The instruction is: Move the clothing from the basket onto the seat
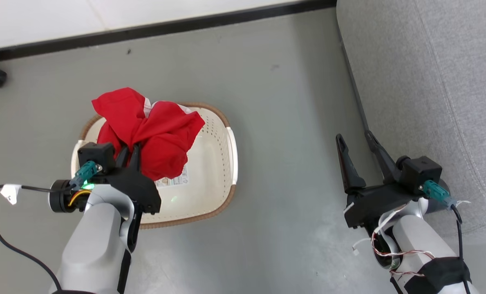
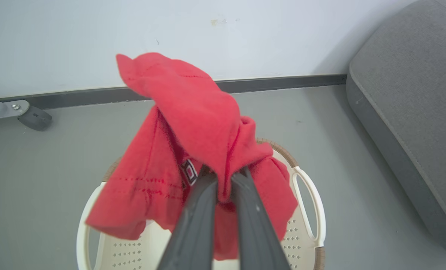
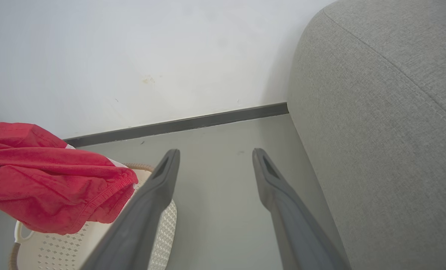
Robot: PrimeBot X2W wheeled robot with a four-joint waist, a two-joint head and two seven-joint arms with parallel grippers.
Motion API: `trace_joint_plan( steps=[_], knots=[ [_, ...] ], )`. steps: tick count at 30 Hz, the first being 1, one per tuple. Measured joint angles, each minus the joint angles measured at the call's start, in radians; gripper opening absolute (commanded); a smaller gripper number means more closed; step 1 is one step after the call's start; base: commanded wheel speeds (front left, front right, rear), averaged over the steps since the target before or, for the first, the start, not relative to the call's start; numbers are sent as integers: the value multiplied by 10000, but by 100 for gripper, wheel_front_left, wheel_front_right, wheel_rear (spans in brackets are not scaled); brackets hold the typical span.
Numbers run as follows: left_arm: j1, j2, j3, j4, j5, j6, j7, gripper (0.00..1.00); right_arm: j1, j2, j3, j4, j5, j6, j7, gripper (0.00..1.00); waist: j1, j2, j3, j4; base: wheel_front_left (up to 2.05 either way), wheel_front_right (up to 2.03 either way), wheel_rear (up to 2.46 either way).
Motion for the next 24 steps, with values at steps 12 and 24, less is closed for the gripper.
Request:
trace_joint_plan(
  steps=[12,24],
  knots=[
    [957,-61,138,-727,-98,-65,-63,0,596,2,6,153,-4,88,0,100,1,1,-1125,280,0,0,0],
    [1850,-73,307,-2065,-140,-50,-65,0,1003,42,71,226,-4,90,0,100,0,1,-2050,365,0,0,0]
  ],
)
